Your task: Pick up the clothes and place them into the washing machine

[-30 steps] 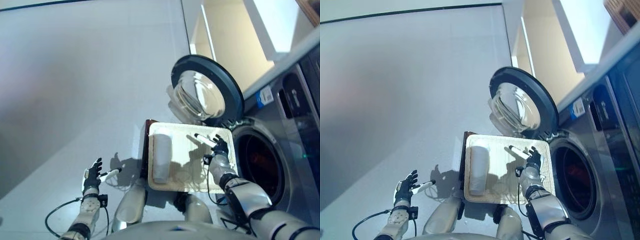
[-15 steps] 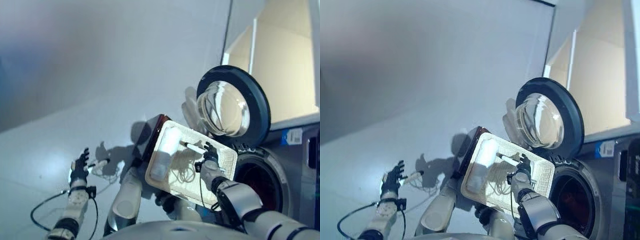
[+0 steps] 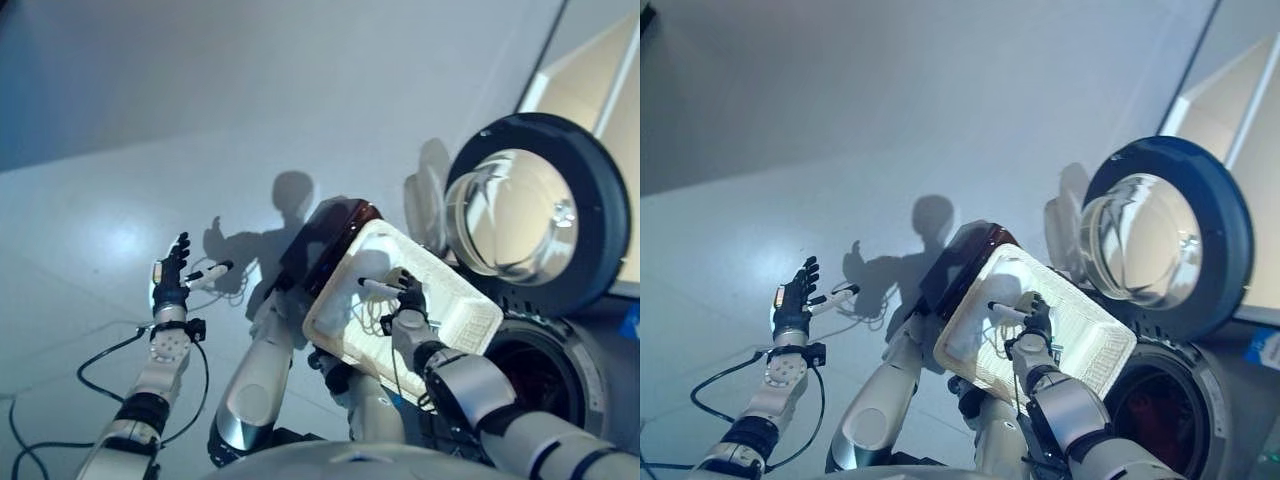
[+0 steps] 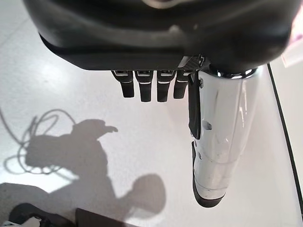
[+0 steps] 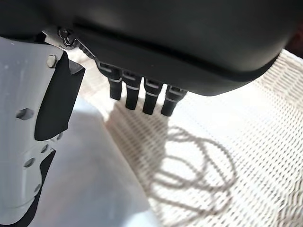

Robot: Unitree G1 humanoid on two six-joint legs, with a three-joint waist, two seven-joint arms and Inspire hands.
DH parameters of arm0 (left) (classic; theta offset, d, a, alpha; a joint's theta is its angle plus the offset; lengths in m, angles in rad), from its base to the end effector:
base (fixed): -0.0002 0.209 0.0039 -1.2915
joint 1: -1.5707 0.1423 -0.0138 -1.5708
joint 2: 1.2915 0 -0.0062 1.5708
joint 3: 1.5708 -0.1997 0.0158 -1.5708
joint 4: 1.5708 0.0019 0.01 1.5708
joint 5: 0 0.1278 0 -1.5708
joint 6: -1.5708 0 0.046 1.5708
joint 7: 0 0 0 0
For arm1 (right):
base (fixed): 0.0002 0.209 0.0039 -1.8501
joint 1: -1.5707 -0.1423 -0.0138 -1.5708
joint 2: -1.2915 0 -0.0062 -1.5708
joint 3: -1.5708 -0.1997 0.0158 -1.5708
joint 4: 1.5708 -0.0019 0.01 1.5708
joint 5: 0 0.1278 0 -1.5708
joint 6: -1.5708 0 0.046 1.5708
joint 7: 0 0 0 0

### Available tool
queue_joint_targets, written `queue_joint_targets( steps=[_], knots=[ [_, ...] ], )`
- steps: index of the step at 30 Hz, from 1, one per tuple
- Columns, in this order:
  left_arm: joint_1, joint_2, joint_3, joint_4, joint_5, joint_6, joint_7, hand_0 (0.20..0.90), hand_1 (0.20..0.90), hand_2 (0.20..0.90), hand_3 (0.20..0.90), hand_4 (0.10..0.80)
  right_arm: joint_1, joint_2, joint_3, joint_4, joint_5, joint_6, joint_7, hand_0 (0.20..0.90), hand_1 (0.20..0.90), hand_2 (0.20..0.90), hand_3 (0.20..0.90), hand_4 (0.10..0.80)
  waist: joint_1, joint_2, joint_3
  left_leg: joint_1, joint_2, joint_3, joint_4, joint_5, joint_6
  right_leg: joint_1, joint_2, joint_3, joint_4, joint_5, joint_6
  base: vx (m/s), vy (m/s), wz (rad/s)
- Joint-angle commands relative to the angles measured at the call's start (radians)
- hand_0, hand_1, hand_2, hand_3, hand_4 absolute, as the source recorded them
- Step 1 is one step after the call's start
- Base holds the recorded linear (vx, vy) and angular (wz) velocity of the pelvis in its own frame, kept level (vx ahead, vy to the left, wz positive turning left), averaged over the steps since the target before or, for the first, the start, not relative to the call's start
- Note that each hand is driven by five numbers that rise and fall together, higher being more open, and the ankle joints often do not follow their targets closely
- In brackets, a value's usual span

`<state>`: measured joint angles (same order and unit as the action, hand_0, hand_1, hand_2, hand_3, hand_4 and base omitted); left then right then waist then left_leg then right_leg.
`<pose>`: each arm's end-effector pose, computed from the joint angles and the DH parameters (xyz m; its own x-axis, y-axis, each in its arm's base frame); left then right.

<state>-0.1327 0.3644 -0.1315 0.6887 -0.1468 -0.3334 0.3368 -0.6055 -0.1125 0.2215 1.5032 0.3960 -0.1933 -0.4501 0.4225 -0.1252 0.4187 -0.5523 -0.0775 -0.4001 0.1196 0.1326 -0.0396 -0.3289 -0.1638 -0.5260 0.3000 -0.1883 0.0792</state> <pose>0.1951 0.2340 -0.0314 0.9313 0.3379 -0.1359 -0.2825 0.9057 0.3160 0.2428 -0.1652 -0.0548 0.6631 -0.4712 -0.5816 0.3584 0.8820 -0.3060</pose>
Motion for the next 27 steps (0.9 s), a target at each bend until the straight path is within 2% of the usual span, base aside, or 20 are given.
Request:
queue_joint_targets(
  steps=[1,9,14,17,19,24,27],
  knots=[
    [0.025,0.0,0.031,-0.121,0.062,-0.047,0.023,0.9,0.9,0.9,0.9,0.8,0.062,-0.066,-0.036,0.003,-0.032,0.02,-0.06,0.9,0.9,0.9,0.9,0.8,0.06,0.053,0.024,-0.06,-0.083,0.067,0.085,-0.076,0.005,-0.076,-0.062,0.017,-0.017,0.131,0.015,0.01,0.019,0.42],
    [0.008,-0.009,0.005,-0.134,0.086,-0.029,0.032,0.9,0.9,0.9,0.9,0.8,0.011,-0.029,0.002,-0.013,-0.121,0.054,-0.112,0.9,0.9,0.9,0.9,0.8,0.109,0.108,0.056,-0.141,-0.122,0.022,0.118,-0.062,0.009,-0.143,-0.086,-0.031,0.058,0.092,0.013,0.011,0.018,0.27],
    [0.01,0.004,-0.01,-0.106,0.098,-0.011,0.027,0.9,0.9,0.9,0.9,0.8,0.0,0.024,0.053,-0.037,-0.144,0.048,-0.108,0.9,0.9,0.9,0.9,0.8,0.126,0.11,0.066,-0.153,-0.133,0.0,0.112,-0.05,0.007,-0.157,-0.096,-0.052,0.081,0.078,0.012,0.044,0.015,0.21],
    [0.021,0.007,-0.014,-0.068,0.1,-0.005,0.028,0.9,0.9,0.9,0.9,0.8,0.006,0.067,0.089,-0.044,-0.16,0.041,-0.108,0.9,0.9,0.9,0.9,0.8,0.128,0.096,0.065,-0.143,-0.133,-0.005,0.099,-0.046,0.005,-0.149,-0.095,-0.058,0.078,0.077,0.013,0.037,0.024,0.14],
    [0.026,0.012,-0.015,-0.038,0.099,-0.003,0.034,0.9,0.9,0.9,0.9,0.8,0.004,0.082,0.109,-0.049,-0.167,0.037,-0.11,0.2,0.2,0.2,0.2,0.3,0.127,0.085,0.064,-0.135,-0.129,-0.005,0.091,-0.043,0.004,-0.143,-0.096,-0.056,0.074,0.078,0.013,0.023,0.032,0.06],
    [0.028,0.027,-0.01,0.01,0.108,0.003,0.051,0.9,0.9,0.9,0.9,0.8,0.016,0.083,0.12,-0.041,-0.175,0.033,-0.118,0.2,0.2,0.2,0.2,0.3,0.116,0.059,0.063,-0.102,-0.122,-0.001,0.083,-0.05,0.006,-0.121,-0.098,-0.049,0.069,0.084,0.011,0.011,0.024,-0.01],
    [0.033,0.037,0.003,0.033,0.111,0.002,0.062,0.9,0.9,0.9,0.9,0.8,0.041,0.043,0.091,-0.03,-0.179,0.036,-0.13,0.2,0.2,0.2,0.2,0.3,0.099,0.043,0.062,-0.081,-0.115,0.01,0.082,-0.058,0.009,-0.107,-0.098,-0.036,0.067,0.092,0.012,0.007,0.028,-0.1]
  ],
)
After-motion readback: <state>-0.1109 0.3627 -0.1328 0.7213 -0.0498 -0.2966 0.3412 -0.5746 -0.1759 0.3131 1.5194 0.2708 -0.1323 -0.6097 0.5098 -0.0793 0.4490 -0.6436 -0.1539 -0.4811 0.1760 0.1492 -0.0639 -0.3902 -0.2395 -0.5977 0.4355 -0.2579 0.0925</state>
